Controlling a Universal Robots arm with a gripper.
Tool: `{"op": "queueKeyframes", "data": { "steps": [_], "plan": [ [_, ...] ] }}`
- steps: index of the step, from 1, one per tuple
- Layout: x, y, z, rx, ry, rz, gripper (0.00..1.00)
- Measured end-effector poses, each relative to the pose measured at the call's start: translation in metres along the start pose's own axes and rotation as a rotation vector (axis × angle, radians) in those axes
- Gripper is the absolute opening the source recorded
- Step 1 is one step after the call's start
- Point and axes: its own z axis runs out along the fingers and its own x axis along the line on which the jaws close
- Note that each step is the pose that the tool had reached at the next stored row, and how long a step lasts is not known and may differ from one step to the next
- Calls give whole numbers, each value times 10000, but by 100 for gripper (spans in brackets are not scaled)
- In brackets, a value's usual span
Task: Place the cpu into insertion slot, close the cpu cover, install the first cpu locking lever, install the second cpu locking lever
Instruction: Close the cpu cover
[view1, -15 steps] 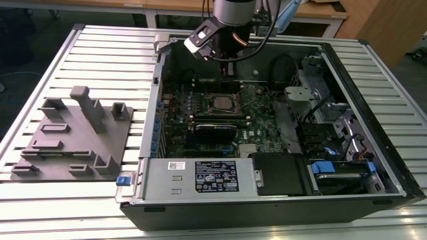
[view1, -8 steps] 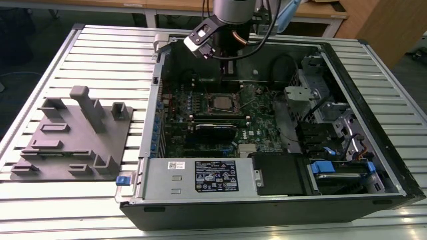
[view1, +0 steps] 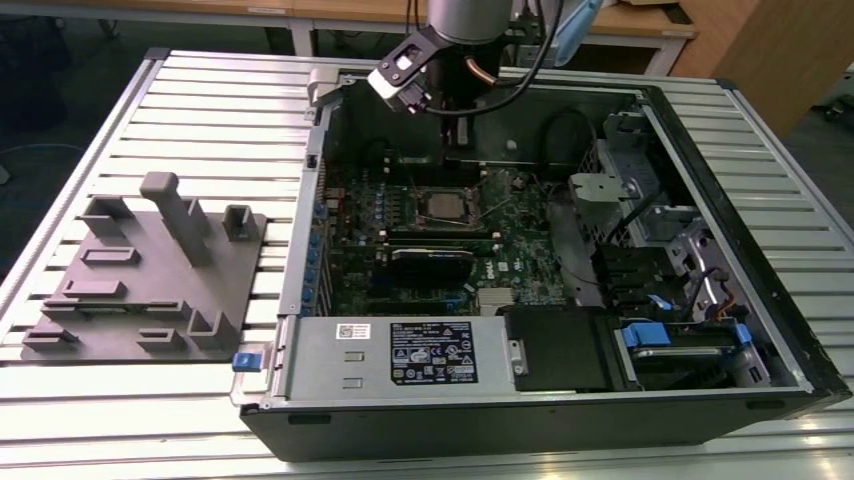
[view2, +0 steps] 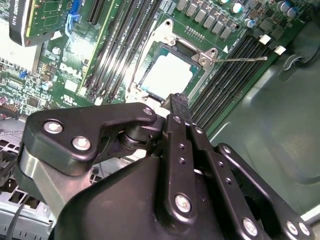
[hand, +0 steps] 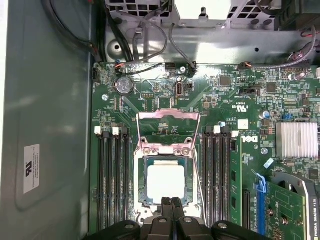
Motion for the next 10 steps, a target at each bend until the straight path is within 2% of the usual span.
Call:
{"op": "queueKeyframes", "data": {
  "steps": [10],
  "plan": [
    [0,7,-22,0,-20,0,10]
  ]
}}
